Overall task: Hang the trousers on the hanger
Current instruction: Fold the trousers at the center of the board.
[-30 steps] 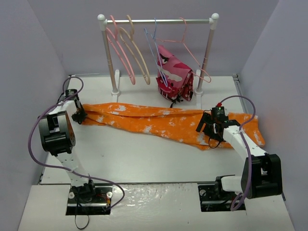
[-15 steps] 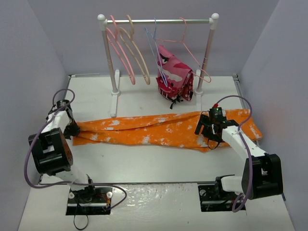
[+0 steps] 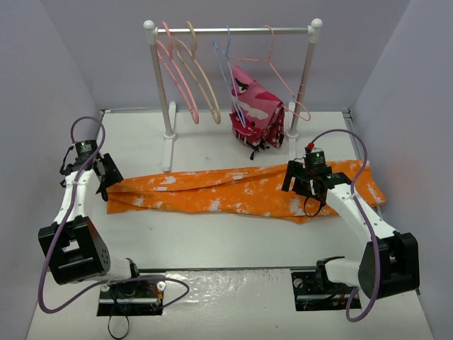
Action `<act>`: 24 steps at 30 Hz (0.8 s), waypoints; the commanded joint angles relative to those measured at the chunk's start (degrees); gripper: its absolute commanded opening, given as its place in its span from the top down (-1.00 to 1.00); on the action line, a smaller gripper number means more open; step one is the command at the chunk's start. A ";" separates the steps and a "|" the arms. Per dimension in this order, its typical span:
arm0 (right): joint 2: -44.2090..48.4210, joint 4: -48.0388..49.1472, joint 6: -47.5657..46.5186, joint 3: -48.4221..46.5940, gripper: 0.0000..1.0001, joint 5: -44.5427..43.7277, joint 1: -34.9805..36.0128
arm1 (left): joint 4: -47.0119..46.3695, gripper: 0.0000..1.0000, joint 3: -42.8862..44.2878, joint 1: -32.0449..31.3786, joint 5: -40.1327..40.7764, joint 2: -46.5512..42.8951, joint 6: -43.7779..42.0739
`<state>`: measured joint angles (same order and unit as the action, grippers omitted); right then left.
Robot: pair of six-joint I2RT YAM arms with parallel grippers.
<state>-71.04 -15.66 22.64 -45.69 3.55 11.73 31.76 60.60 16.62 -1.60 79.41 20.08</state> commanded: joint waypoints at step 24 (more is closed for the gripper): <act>1.48 2.78 -1.42 0.08 -0.55 2.08 0.40 | -14.37 0.01 20.25 -2.32 -11.71 25.93 17.49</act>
<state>-69.65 -14.50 21.77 -44.77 6.36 11.73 20.79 72.45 15.94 -11.70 102.66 34.91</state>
